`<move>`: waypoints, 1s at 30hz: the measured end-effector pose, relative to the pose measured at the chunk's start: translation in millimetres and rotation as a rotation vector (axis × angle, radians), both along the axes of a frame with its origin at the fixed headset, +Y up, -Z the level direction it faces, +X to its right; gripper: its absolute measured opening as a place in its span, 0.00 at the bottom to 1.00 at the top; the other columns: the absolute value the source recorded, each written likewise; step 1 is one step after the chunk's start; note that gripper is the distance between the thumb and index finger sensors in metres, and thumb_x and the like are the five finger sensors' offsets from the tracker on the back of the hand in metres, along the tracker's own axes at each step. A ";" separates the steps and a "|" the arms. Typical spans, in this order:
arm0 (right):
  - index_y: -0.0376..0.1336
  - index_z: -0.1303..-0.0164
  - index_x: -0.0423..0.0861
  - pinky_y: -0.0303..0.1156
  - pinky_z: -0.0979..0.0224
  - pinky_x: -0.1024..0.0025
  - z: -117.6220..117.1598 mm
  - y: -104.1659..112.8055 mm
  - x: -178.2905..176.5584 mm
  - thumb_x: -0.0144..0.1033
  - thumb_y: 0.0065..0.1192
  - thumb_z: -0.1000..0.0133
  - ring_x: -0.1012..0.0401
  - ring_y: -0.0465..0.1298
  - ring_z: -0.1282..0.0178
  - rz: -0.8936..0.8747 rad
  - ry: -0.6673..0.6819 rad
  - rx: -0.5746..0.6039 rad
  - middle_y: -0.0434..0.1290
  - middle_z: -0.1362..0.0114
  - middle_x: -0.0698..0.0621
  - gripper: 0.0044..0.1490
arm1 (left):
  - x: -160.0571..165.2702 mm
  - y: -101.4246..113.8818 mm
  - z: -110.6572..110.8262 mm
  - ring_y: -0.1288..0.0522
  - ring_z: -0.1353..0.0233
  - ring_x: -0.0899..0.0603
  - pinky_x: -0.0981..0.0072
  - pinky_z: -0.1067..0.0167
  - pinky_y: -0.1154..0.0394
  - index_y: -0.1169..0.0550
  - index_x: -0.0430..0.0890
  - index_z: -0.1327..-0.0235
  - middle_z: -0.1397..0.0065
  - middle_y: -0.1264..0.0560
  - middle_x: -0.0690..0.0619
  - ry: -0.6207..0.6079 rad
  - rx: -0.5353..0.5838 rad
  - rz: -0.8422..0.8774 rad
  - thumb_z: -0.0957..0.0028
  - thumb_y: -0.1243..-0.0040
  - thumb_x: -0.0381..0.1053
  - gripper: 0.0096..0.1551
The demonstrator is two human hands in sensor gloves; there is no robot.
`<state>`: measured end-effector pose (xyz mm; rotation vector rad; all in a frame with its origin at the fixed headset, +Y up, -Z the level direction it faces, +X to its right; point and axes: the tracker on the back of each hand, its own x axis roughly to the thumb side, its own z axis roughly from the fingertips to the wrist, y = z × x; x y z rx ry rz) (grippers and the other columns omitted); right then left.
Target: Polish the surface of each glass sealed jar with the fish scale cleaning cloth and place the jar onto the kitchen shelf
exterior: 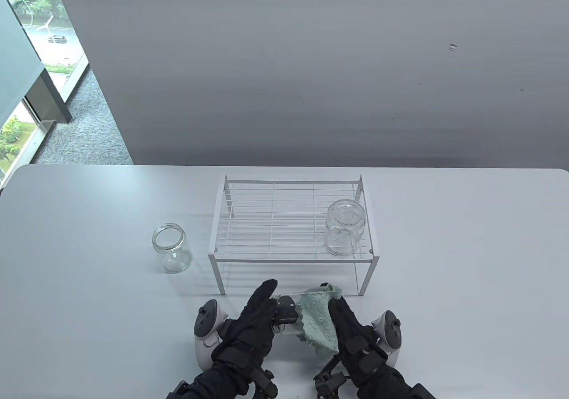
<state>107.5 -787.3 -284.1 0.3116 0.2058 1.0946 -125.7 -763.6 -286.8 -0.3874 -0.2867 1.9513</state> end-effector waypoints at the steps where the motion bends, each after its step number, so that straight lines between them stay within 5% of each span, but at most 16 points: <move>1: 0.31 0.23 0.30 0.59 0.33 0.34 0.2 1.3 -2.0 0.61 0.58 0.39 0.30 0.61 0.28 0.000 0.011 0.012 0.47 0.24 0.25 0.64 | -0.7 -0.6 0.0 0.21 0.38 0.55 0.46 0.25 0.58 0.54 0.44 0.22 0.32 0.30 0.47 0.014 -0.001 0.011 0.37 0.58 0.50 0.35; 7: 0.30 0.26 0.27 0.64 0.35 0.39 -0.7 3.8 -5.4 0.55 0.65 0.42 0.33 0.64 0.28 0.122 0.001 0.107 0.50 0.26 0.25 0.66 | 0.9 1.2 -0.7 0.21 0.36 0.54 0.46 0.26 0.59 0.54 0.44 0.22 0.31 0.32 0.48 0.000 0.027 0.064 0.37 0.60 0.49 0.35; 17: 0.29 0.27 0.28 0.59 0.34 0.35 6.4 -4.6 -12.3 0.58 0.65 0.43 0.35 0.59 0.24 0.078 0.067 0.000 0.47 0.24 0.29 0.68 | 25.9 6.4 5.4 0.23 0.27 0.51 0.46 0.29 0.64 0.54 0.46 0.22 0.26 0.34 0.52 -0.195 0.129 0.003 0.38 0.56 0.49 0.36; 21: 0.33 0.28 0.24 0.62 0.35 0.37 1.4 0.3 -6.0 0.59 0.66 0.44 0.34 0.65 0.29 0.154 -0.016 0.080 0.52 0.27 0.27 0.68 | 23.6 8.8 4.8 0.22 0.29 0.50 0.45 0.28 0.61 0.53 0.44 0.22 0.27 0.32 0.51 -0.166 0.130 -0.024 0.39 0.55 0.48 0.36; 26: 0.35 0.28 0.23 0.63 0.36 0.36 -0.2 1.9 7.3 0.57 0.69 0.46 0.33 0.68 0.33 0.073 -0.163 0.039 0.55 0.29 0.25 0.68 | 17.2 9.7 2.4 0.20 0.32 0.50 0.43 0.28 0.59 0.50 0.42 0.23 0.30 0.30 0.49 -0.144 0.128 -0.095 0.40 0.54 0.48 0.36; 30: 0.36 0.25 0.26 0.61 0.37 0.34 -4.1 10.7 18.6 0.54 0.66 0.43 0.31 0.66 0.34 0.198 -0.207 0.154 0.51 0.29 0.21 0.62 | 14.5 8.3 2.6 0.19 0.33 0.49 0.43 0.29 0.59 0.49 0.41 0.23 0.31 0.29 0.48 -0.138 0.105 -0.119 0.40 0.54 0.47 0.36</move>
